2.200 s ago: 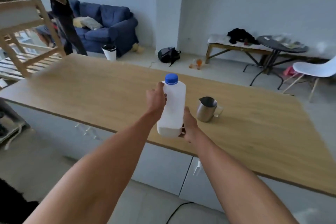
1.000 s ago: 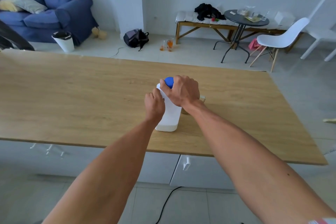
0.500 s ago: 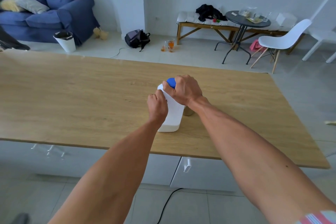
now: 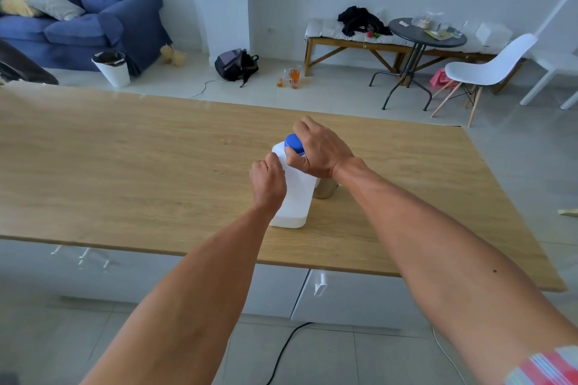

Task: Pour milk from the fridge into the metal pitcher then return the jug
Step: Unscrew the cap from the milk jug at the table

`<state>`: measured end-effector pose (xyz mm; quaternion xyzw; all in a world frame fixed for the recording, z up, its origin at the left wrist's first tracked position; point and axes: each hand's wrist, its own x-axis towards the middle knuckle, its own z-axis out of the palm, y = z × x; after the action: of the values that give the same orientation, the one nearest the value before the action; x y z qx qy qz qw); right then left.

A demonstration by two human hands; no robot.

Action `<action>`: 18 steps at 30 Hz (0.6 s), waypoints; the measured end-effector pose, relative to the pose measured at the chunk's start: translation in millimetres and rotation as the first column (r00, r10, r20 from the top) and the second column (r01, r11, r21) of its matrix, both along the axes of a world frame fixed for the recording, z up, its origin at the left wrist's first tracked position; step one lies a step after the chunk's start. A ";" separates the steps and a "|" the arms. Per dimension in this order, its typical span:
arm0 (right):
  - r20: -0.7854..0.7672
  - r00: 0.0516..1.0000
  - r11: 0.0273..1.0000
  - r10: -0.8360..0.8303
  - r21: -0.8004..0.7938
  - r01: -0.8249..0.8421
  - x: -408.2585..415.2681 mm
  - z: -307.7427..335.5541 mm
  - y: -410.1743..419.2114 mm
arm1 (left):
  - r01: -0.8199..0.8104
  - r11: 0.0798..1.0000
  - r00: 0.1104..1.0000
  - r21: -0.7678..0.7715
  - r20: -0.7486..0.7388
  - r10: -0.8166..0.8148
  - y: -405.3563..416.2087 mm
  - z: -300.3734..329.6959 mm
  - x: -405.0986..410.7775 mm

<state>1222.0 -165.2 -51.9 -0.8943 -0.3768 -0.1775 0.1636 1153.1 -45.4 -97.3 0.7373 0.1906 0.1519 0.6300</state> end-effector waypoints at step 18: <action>0.176 0.984 0.998 -0.037 -0.044 0.046 -19.3 6.9 -5.1 | 0.018 0.995 0.999 0.099 -0.036 -0.015 -0.2 2.3 -5.6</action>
<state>1202.7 -170.3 -45.0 -0.8865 -0.3751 -0.2498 0.1046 1147.5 -45.6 -95.0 0.7720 0.1878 0.1428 0.5902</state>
